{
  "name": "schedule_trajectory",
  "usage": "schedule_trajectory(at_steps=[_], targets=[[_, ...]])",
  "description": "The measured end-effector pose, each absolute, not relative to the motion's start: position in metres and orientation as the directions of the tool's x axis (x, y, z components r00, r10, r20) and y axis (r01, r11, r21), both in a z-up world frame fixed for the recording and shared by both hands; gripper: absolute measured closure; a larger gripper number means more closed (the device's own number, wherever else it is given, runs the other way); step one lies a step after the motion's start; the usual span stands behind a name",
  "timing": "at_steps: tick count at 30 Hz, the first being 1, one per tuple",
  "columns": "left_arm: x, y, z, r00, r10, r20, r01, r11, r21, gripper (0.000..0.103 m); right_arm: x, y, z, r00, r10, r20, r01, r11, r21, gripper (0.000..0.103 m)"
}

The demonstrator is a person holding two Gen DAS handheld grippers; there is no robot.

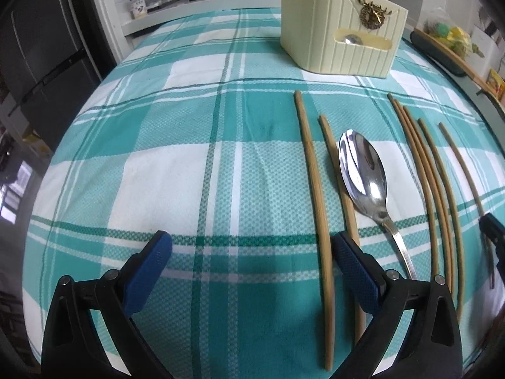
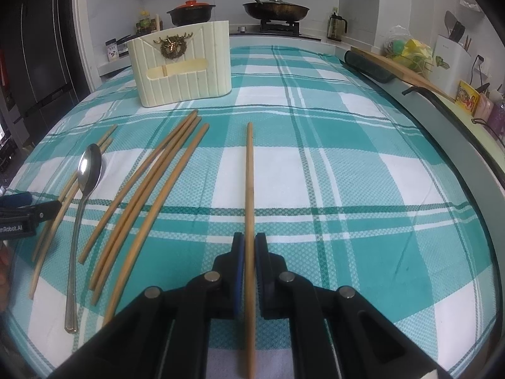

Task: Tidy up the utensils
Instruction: 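Grasp a chopstick with the right tool while the left tool grasps another chopstick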

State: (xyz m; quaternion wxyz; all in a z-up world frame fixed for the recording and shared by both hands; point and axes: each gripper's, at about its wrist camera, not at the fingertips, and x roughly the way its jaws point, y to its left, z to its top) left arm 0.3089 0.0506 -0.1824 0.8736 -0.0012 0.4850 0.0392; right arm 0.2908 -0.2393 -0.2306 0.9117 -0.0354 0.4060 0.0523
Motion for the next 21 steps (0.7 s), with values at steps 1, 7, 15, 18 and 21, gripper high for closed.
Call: schedule_trajectory(at_steps=[1, 7, 15, 18, 21], targets=[[0.311, 0.051, -0.182, 0.531, 0.044, -0.846, -0.060, 0.998, 0.015, 0.019, 0.291, -0.239, -0.231, 0.666, 0.067, -0.743, -0.124, 0.992, -0.022, 0.097], [0.305, 0.035, -0.176, 0.564, 0.023, -0.825, -0.007, 1.000, 0.022, 0.084, 0.290, -0.242, -0.231, 0.668, 0.079, -0.740, -0.125, 0.992, -0.007, 0.097], [0.278, 0.059, -0.174, 0.564, 0.082, -0.822, -0.178, 0.984, -0.024, 0.097, 0.290, -0.244, -0.230, 0.670, 0.058, -0.740, -0.098, 0.995, -0.010, 0.097], [0.265, 0.066, -0.175, 0.562, 0.087, -0.822, -0.199, 0.979, -0.033, 0.096, 0.287, -0.250, -0.229, 0.668, 0.028, -0.744, -0.070, 0.997, -0.025, 0.097], [0.262, 0.066, -0.175, 0.565, 0.068, -0.823, -0.169, 0.985, -0.035, 0.076, 0.284, -0.258, -0.229, 0.667, 0.009, -0.745, -0.053, 0.998, -0.035, 0.095]])
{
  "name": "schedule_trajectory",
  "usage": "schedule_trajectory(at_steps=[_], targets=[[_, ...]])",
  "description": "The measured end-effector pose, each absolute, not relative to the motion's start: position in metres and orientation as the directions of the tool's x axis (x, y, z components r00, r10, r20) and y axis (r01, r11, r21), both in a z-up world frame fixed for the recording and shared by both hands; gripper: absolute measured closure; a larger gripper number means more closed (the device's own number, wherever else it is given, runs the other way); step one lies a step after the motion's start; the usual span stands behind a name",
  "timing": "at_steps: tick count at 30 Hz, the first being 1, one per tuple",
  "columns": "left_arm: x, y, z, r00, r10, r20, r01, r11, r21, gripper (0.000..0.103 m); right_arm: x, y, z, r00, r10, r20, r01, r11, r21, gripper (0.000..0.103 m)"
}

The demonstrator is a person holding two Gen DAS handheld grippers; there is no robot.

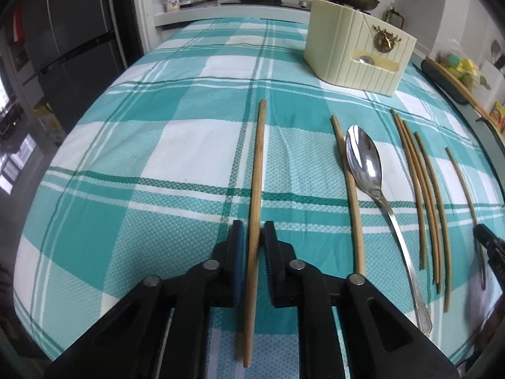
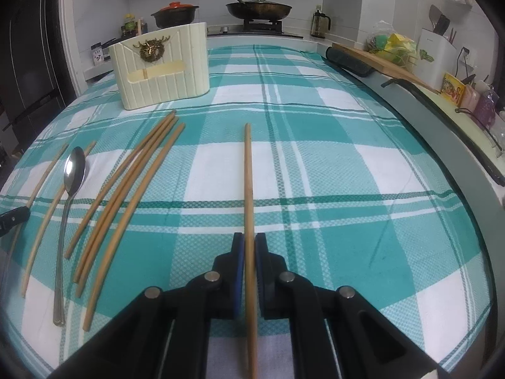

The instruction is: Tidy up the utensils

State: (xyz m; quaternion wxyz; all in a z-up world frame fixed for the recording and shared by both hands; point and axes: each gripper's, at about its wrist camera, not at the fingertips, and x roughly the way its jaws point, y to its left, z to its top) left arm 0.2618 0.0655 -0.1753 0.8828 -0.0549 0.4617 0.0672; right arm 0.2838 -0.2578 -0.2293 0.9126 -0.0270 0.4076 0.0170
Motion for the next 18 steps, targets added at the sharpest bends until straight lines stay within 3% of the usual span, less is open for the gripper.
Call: schedule_trajectory(at_steps=[2, 3, 5, 10, 18], targets=[[0.263, 0.064, -0.176, 0.562, 0.068, -0.824, -0.150, 0.988, -0.021, 0.031, 0.283, -0.262, -0.229, 0.667, 0.021, -0.745, -0.053, 0.998, -0.019, 0.094], [0.263, 0.064, -0.177, 0.562, 0.072, -0.824, -0.149, 0.989, -0.016, 0.025, 0.283, -0.263, -0.229, 0.667, 0.027, -0.745, -0.056, 0.998, -0.014, 0.093], [0.266, 0.064, -0.181, 0.557, 0.075, -0.827, -0.134, 0.991, 0.000, 0.020, 0.285, -0.263, -0.229, 0.662, 0.034, -0.749, -0.071, 0.997, -0.017, 0.092], [0.274, 0.070, -0.186, 0.537, 0.103, -0.837, -0.150, 0.988, 0.025, 0.000, 0.286, -0.260, -0.229, 0.644, 0.073, -0.762, -0.142, 0.990, -0.025, 0.077], [0.277, 0.073, -0.187, 0.530, 0.076, -0.844, -0.121, 0.993, 0.013, 0.000, 0.288, -0.260, -0.230, 0.649, 0.091, -0.756, -0.180, 0.983, -0.037, 0.069]])
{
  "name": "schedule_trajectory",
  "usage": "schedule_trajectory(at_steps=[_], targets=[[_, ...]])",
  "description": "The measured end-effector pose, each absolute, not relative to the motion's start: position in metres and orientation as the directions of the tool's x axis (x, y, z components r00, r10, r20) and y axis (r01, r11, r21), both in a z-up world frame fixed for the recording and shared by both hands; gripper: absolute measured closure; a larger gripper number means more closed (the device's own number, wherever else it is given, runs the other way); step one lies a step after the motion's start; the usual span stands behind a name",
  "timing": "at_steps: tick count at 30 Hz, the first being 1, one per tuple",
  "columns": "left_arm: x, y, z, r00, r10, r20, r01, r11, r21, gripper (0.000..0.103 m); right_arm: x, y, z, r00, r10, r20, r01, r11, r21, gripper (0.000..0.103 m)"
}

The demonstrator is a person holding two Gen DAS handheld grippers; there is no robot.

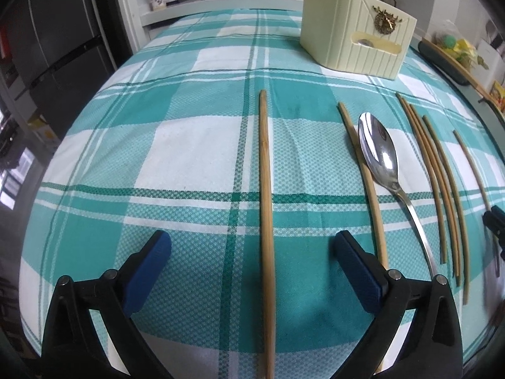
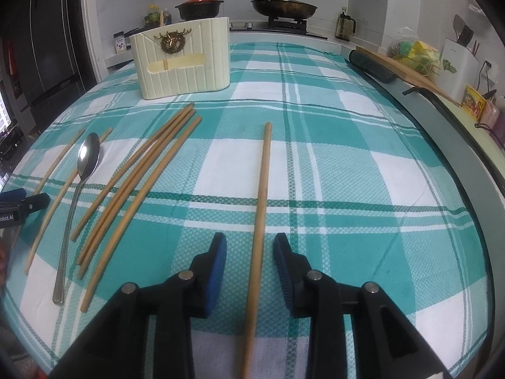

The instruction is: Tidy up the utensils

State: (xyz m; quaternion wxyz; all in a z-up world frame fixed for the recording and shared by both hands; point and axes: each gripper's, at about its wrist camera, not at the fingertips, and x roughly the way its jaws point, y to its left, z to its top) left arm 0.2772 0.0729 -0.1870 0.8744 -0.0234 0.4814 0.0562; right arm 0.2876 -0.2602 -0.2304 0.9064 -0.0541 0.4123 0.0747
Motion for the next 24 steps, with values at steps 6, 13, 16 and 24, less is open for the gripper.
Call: schedule_trajectory(at_steps=[6, 13, 16, 24], targets=[[0.277, 0.074, -0.187, 0.528, 0.068, -0.847, -0.122, 0.993, 0.004, 0.000, 0.291, -0.265, -0.232, 0.637, 0.137, -0.758, -0.203, 0.979, 0.005, 0.035], [0.277, 0.074, -0.187, 0.516, 0.050, -0.855, -0.104, 0.995, -0.005, 0.000, 0.289, -0.257, -0.234, 0.617, 0.150, -0.773, -0.243, 0.970, -0.006, 0.020], [0.279, 0.075, -0.186, 0.501, 0.040, -0.865, -0.093, 0.996, -0.008, 0.000, 0.288, -0.261, -0.233, 0.615, 0.149, -0.774, -0.235, 0.972, 0.000, 0.020], [0.279, 0.075, -0.186, 0.513, 0.035, -0.857, -0.079, 0.997, -0.006, 0.000, 0.304, -0.263, -0.232, 0.599, 0.157, -0.785, -0.240, 0.971, 0.011, 0.020]])
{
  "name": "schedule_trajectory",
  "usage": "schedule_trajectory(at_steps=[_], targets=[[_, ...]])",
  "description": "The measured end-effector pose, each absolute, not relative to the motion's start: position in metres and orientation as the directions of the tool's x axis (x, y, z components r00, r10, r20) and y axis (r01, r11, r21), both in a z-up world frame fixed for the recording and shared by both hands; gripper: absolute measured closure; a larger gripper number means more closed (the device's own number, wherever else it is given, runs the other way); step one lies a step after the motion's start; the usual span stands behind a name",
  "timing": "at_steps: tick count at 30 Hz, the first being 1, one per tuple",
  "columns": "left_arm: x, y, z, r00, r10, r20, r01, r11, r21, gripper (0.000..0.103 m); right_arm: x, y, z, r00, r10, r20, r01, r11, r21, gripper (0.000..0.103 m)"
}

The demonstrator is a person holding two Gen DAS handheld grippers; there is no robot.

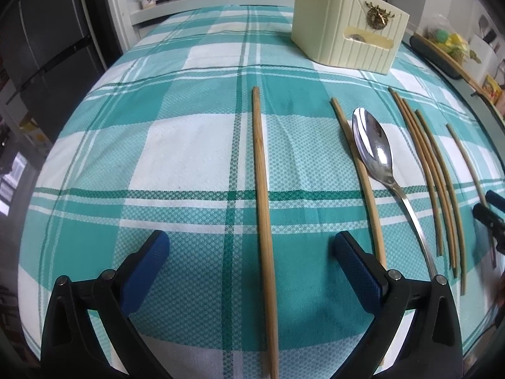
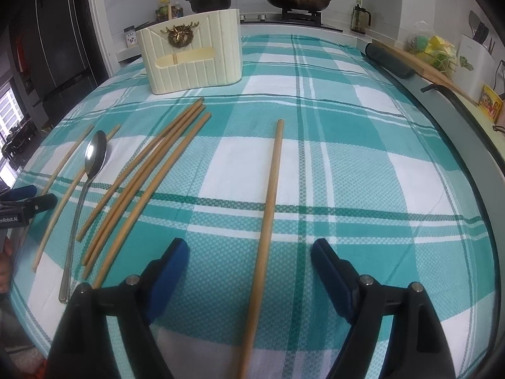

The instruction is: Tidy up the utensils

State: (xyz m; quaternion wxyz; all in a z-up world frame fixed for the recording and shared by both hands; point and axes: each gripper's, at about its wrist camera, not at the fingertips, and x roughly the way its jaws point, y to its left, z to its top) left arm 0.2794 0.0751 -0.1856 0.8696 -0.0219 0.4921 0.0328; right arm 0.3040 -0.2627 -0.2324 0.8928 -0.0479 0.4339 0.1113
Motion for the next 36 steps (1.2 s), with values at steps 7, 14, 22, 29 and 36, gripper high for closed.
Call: schedule_trajectory(at_steps=[7, 14, 22, 29, 36], targets=[[0.295, 0.099, -0.166, 0.506, -0.057, -0.861, -0.042, 0.995, -0.091, 0.001, 0.324, -0.258, -0.231, 0.531, 0.138, -0.836, -0.280, 0.960, -0.019, 0.019], [0.345, 0.092, -0.170, 0.466, -0.070, -0.882, 0.040, 0.998, -0.058, 0.009, 0.354, -0.261, -0.225, 0.501, 0.124, -0.856, -0.284, 0.958, -0.028, 0.056], [0.383, 0.076, -0.177, 0.472, -0.044, -0.881, 0.065, 0.998, -0.015, 0.039, 0.410, -0.252, -0.224, 0.531, 0.126, -0.838, -0.262, 0.965, -0.021, 0.087], [0.398, 0.084, -0.164, 0.495, -0.081, -0.865, 0.031, 0.997, -0.075, 0.097, 0.441, -0.245, -0.220, 0.552, 0.142, -0.822, -0.248, 0.969, 0.000, 0.097], [0.365, 0.090, -0.097, 0.633, -0.140, -0.762, 0.038, 0.988, -0.150, 0.098, 0.418, -0.255, -0.164, 0.636, 0.246, -0.732, -0.257, 0.961, 0.100, 0.097]])
